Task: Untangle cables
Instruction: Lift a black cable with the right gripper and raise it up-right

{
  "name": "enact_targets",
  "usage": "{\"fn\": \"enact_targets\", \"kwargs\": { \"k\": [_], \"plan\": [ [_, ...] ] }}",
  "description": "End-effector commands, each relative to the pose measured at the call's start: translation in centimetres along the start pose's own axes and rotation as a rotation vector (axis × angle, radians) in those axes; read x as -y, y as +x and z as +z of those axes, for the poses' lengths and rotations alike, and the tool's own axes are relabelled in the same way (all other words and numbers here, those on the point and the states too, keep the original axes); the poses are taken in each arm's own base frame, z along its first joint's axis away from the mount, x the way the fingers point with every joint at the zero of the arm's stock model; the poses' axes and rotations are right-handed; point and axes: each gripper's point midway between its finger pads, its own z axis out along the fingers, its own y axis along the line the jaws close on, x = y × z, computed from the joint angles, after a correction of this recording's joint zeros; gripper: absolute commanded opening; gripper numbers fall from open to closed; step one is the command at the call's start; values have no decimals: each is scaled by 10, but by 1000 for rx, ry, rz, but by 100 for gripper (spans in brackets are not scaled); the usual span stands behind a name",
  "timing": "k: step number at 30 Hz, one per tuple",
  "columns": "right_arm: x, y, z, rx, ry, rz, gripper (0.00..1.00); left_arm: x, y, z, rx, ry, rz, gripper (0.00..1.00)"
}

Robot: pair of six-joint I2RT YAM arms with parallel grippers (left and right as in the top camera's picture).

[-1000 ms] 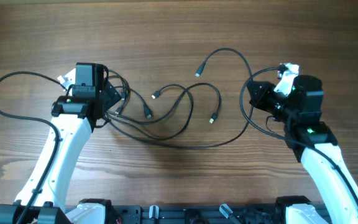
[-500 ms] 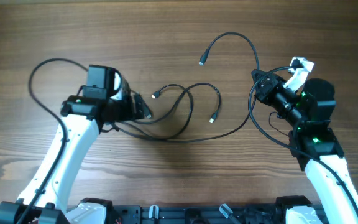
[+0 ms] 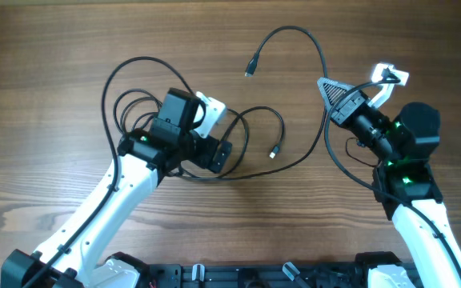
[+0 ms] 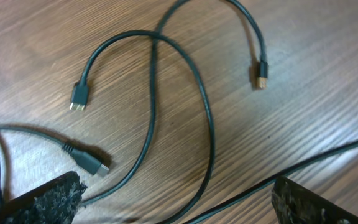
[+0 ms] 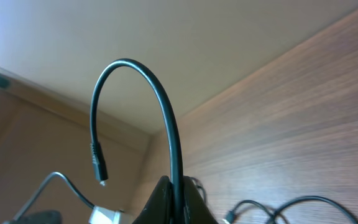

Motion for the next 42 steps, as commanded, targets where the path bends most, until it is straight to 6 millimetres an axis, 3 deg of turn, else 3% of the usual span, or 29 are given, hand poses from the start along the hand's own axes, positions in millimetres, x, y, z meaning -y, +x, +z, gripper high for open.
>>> {"fn": "enact_targets", "kwargs": {
  "k": [1,3,7,11,16,19,24,29,30,31,32,35,37,42],
  "plan": [
    [-8,-6,-2,25,-25,76,4,8,-6,-5,24,22,98,100],
    [-11,-14,-2,62,-35,87,4,10,-6,-5,23,33,38,100],
    [-30,-35,-6,156,-101,53,4,37,-7,-8,30,190,3,97],
    [-38,-46,-9,206,-132,96,4,53,-6,-11,50,278,157,99],
    [-40,-46,-9,197,-153,187,4,61,-6,-10,74,284,366,100],
    [-53,-50,-12,202,-211,224,4,62,-3,-6,75,289,477,100],
    [-76,-59,-20,223,-314,252,4,67,5,7,40,315,544,98],
    [-77,-60,-21,213,-329,324,4,82,16,23,-11,362,568,92],
    [-78,-60,-21,214,-333,326,4,85,19,26,-24,370,573,86],
    [-79,-61,-21,215,-338,327,4,86,21,29,-33,375,577,75],
    [-80,-62,-22,217,-343,340,4,86,23,32,-45,379,575,54],
    [-80,-63,-22,222,-346,344,4,85,25,35,-57,378,571,17],
    [-80,-63,-22,222,-346,344,4,83,25,36,-60,368,572,6],
    [-80,-63,-22,221,-346,347,4,76,25,38,-75,323,569,4]
  ]
}}
